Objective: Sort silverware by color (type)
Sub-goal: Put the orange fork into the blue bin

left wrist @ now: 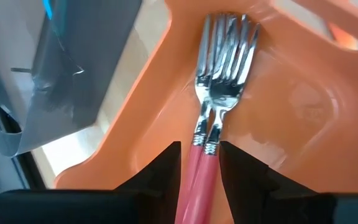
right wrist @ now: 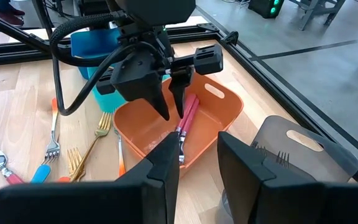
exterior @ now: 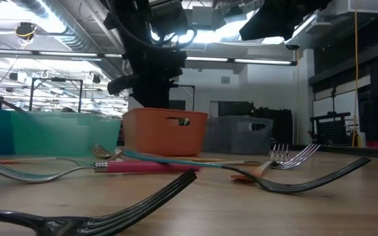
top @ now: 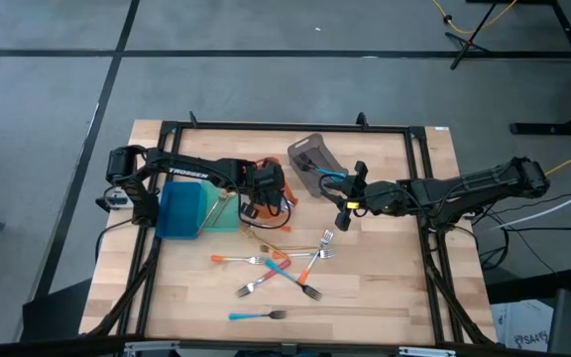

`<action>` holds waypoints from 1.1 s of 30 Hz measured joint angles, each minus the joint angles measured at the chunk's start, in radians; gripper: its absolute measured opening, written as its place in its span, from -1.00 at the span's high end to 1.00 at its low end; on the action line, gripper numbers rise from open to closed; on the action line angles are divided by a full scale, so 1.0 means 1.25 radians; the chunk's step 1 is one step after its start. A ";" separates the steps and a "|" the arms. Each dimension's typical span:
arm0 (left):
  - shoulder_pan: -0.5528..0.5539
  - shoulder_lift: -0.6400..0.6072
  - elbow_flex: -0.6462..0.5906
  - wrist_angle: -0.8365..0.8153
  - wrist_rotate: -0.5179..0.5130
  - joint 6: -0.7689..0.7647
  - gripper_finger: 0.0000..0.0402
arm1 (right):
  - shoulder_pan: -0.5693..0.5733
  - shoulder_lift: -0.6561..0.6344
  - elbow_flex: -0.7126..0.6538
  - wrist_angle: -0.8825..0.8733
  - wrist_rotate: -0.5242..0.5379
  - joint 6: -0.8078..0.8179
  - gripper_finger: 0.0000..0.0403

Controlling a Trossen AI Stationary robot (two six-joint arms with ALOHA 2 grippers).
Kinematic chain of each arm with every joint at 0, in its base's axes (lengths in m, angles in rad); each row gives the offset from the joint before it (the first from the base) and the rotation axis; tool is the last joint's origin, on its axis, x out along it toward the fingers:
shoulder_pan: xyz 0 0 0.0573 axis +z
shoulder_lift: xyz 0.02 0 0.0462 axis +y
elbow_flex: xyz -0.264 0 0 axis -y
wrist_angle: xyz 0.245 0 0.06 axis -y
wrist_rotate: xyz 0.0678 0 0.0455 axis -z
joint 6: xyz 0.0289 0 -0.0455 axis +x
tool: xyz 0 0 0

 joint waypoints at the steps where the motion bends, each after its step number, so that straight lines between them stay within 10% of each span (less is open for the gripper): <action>1: -0.003 0.000 0.000 0.002 -0.011 0.000 0.49 | 0.000 0.000 0.000 0.000 0.000 0.000 0.51; 9: -0.037 0.000 0.001 0.030 -0.114 0.000 0.49 | 0.000 0.000 0.000 0.000 0.000 0.000 0.51; 33: -0.101 0.000 0.229 -0.091 -0.055 -0.208 0.49 | 0.000 0.000 0.000 -0.001 0.000 0.000 0.51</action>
